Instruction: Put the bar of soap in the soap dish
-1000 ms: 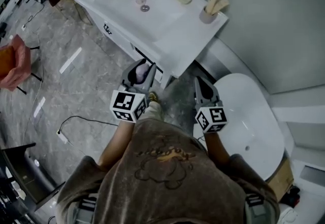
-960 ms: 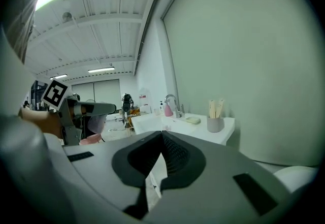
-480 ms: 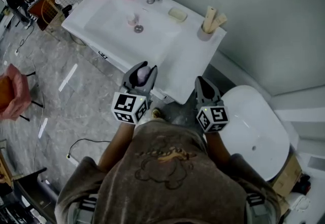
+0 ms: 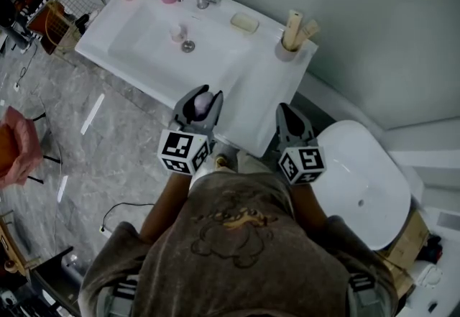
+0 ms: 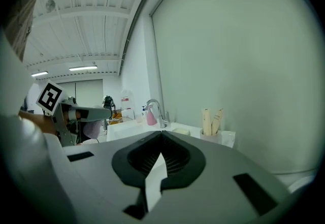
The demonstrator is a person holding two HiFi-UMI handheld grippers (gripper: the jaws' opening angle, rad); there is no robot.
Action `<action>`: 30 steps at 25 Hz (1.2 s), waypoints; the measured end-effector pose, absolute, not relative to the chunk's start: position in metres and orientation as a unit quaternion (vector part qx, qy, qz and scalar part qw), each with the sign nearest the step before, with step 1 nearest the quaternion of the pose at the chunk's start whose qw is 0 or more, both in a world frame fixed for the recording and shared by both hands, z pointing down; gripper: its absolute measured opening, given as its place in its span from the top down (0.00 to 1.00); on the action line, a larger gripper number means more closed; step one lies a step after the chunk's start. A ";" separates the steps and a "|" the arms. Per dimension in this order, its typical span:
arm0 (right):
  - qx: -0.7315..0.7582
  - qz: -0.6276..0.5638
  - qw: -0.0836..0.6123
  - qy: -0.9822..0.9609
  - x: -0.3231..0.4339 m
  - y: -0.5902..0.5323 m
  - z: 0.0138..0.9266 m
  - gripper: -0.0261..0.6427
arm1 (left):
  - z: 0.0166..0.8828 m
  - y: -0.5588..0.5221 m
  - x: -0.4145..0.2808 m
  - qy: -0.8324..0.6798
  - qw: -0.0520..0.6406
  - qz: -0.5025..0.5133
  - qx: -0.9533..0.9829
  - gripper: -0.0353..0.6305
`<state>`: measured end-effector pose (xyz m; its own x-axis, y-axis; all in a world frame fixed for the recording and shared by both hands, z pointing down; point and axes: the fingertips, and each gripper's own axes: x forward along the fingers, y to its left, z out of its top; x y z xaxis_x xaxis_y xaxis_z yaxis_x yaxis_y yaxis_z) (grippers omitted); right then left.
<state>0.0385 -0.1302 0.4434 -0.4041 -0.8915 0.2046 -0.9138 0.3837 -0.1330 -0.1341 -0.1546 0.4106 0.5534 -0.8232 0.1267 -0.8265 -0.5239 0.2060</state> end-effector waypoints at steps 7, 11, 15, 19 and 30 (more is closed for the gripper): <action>0.527 0.111 0.054 -0.841 0.038 -0.169 0.449 0.96 | 0.413 -0.190 -0.128 -0.481 0.118 0.011 0.869 0.74; 0.517 0.112 0.053 -0.847 0.042 -0.190 0.450 0.96 | 0.412 -0.212 -0.121 -0.485 0.113 0.013 0.867 0.74; 0.512 0.114 0.052 -0.850 0.049 -0.209 0.449 0.96 | 0.409 -0.237 -0.112 -0.482 0.102 0.019 0.870 0.74; 0.508 0.118 0.049 -0.852 0.054 -0.221 0.453 0.96 | 0.402 -0.267 -0.103 -0.471 0.082 0.027 0.878 0.74; 0.504 0.141 0.045 -0.851 0.067 -0.240 0.467 0.96 | 0.412 -0.363 -0.072 -0.449 0.045 0.077 0.889 0.74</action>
